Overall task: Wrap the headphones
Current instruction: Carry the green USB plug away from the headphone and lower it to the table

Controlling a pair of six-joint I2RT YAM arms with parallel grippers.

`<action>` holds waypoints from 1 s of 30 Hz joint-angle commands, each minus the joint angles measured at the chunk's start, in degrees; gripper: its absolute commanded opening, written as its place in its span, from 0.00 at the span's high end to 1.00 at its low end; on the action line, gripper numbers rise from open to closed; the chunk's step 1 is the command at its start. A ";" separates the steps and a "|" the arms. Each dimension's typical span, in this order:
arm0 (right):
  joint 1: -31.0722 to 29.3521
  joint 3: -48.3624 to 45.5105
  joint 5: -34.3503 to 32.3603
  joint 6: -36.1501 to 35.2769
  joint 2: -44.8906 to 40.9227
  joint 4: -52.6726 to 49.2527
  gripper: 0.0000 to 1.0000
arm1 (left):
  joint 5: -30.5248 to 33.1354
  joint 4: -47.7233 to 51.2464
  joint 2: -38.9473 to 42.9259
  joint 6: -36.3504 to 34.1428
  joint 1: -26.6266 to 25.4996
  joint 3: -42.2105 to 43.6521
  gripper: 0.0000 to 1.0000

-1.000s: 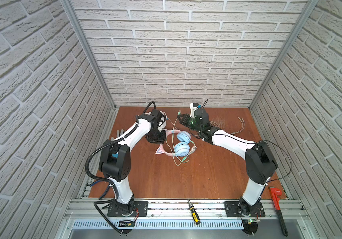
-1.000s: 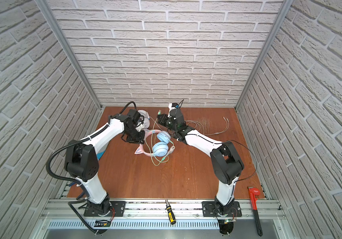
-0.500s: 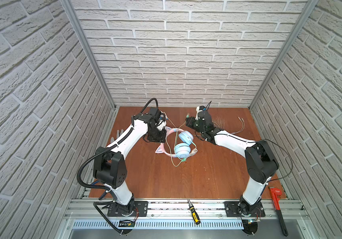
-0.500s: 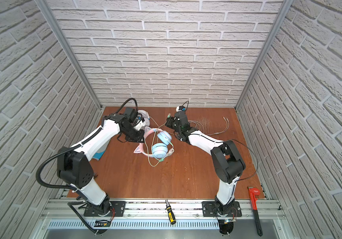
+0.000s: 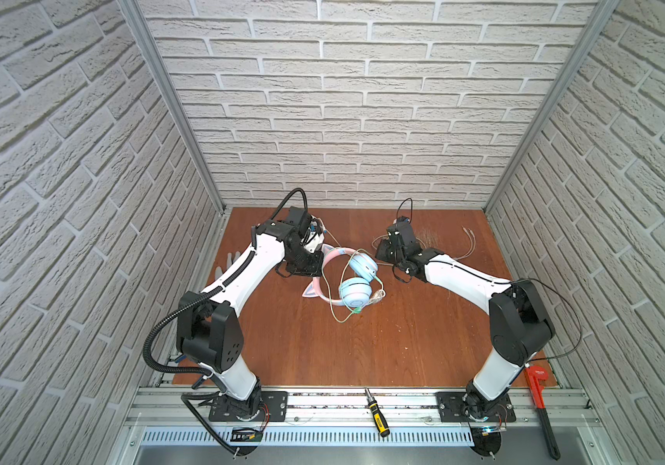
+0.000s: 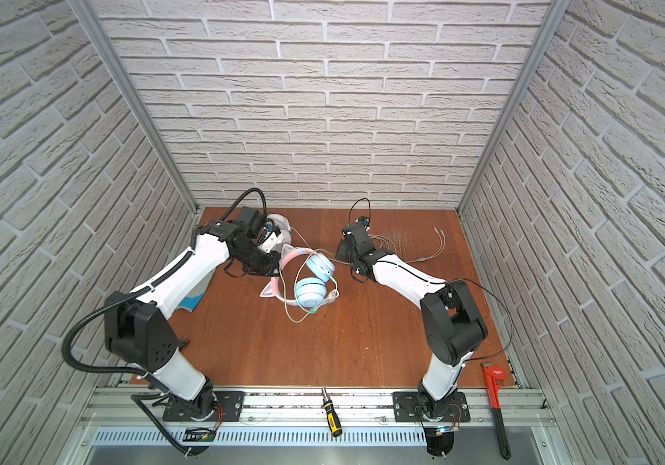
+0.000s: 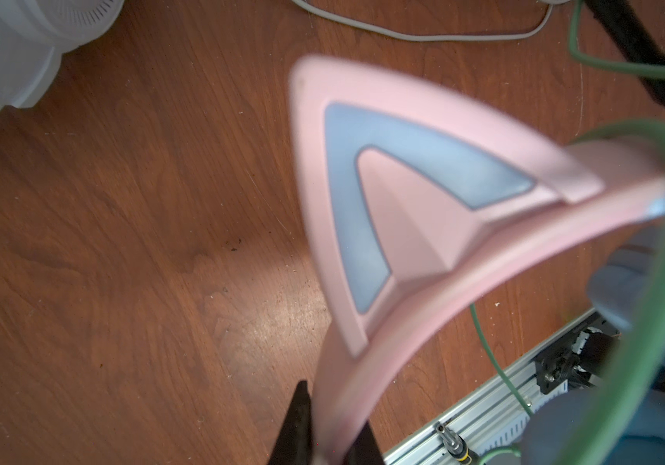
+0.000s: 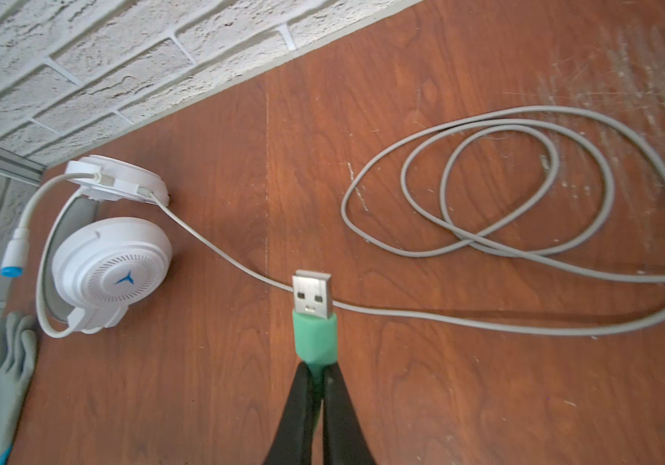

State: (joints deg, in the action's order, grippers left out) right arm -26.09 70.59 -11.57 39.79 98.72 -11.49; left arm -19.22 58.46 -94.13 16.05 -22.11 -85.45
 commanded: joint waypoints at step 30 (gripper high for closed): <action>0.82 -11.54 -10.62 0.13 -8.32 -30.47 0.95 | -7.67 -0.71 5.01 1.96 8.72 -1.12 1.00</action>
State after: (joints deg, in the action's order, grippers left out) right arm -25.71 60.31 -19.42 39.88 92.12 -37.19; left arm -22.90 60.03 -92.14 16.56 -14.63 -85.56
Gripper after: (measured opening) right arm 0.077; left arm 0.130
